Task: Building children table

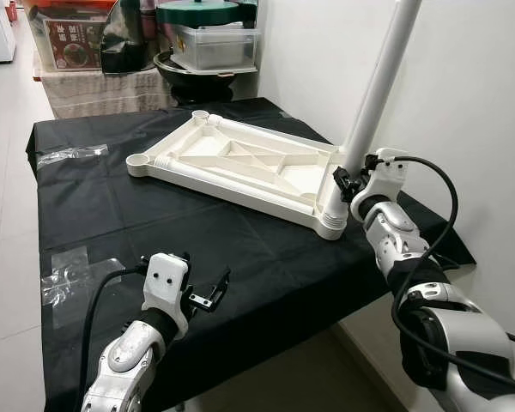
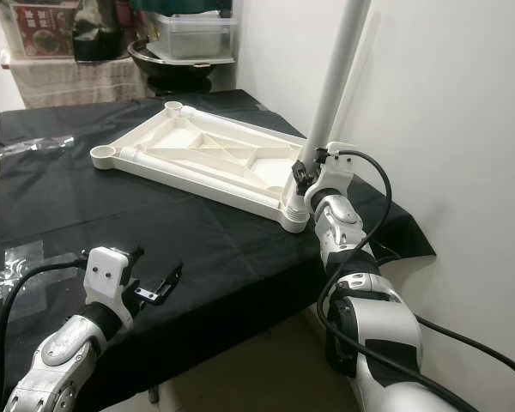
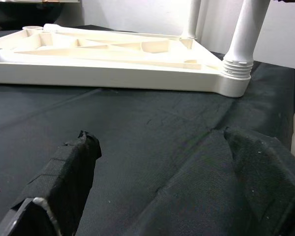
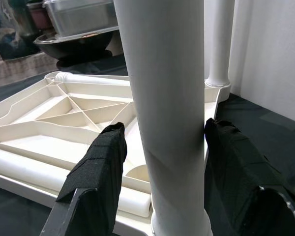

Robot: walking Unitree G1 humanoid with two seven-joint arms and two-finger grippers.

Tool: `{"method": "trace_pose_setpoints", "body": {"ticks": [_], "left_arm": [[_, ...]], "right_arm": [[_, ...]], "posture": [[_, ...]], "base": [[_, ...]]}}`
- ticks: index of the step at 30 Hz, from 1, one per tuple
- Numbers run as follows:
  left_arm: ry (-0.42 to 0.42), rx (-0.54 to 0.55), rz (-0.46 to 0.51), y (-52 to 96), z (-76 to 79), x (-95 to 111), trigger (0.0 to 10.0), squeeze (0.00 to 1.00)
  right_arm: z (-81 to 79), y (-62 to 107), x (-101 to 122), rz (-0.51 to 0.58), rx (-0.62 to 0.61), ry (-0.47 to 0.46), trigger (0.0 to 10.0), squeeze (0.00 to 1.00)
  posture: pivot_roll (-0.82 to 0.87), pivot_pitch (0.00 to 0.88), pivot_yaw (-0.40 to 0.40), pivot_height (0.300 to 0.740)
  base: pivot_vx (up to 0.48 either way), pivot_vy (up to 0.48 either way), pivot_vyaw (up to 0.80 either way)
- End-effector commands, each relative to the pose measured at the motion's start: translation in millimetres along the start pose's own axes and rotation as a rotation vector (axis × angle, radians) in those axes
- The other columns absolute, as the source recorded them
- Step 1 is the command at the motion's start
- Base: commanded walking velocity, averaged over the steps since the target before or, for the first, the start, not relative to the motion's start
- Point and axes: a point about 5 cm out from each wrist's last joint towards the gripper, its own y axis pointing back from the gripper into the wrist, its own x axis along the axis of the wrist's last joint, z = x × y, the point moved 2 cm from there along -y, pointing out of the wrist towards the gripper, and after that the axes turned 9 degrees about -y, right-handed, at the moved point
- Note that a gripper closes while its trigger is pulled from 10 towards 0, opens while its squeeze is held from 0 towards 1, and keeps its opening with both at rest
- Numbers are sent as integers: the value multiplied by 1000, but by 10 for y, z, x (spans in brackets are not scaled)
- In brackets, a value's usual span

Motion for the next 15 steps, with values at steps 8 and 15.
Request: {"method": "trace_pose_setpoints", "body": {"ticks": [8, 15], "left_arm": [[-2, -14, 17, -7, 19, 53, 10000, 0], [1, -3, 12, 11, 6, 34, 10000, 0]], "right_arm": [[-101, 48, -73, 6, 71, 18, 10000, 0], [-55, 238, -24, 75, 92, 63, 10000, 0]], "posture": [[110, 0, -98, 740], [104, 0, -100, 740]], "base": [[0, 0, 0], [0, 0, 0]]}}
